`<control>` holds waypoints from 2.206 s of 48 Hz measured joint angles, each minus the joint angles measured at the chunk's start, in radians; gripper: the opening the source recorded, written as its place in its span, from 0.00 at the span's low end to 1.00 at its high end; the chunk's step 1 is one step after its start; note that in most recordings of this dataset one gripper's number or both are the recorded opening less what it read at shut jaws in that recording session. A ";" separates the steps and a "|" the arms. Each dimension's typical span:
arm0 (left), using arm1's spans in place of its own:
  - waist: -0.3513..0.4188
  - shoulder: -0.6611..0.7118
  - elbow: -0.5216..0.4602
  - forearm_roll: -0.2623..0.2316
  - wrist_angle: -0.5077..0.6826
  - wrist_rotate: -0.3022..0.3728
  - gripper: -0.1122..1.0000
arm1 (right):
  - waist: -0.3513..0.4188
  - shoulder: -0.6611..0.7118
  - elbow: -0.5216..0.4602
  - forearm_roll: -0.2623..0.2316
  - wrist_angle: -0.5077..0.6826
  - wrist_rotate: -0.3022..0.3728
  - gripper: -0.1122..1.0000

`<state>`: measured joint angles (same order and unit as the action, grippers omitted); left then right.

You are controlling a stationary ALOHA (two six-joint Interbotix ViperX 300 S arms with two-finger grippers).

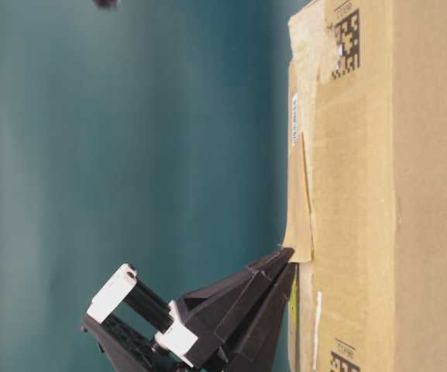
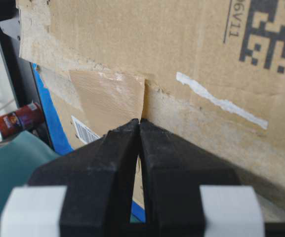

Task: Apply tape along the seams of the closed cardboard box to seal it securely.
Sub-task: 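Bring the right gripper over the box to the tape strip, then press the tape strip down onto the seam with the right gripper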

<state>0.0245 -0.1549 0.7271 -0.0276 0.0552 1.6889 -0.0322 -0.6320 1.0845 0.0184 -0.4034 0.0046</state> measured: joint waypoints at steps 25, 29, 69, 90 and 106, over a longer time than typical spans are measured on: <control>0.000 0.002 0.000 0.002 0.000 0.000 0.10 | 0.000 0.318 -0.229 0.025 -0.017 0.002 0.56; 0.000 0.002 0.000 0.000 0.000 0.002 0.10 | 0.000 0.344 -0.249 0.025 -0.017 0.002 0.56; 0.000 0.012 0.000 0.002 0.011 0.002 0.10 | 0.009 0.646 -0.345 0.046 -0.005 0.002 0.55; 0.000 0.017 -0.002 0.002 0.015 -0.002 0.10 | 0.015 0.663 -0.353 0.072 0.044 0.005 0.55; 0.006 0.017 -0.002 0.000 0.048 -0.005 0.10 | 0.012 0.663 -0.354 0.087 0.063 0.005 0.55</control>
<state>0.0307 -0.1381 0.7256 -0.0276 0.1028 1.6843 -0.0199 0.0307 0.7302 0.1058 -0.3405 0.0092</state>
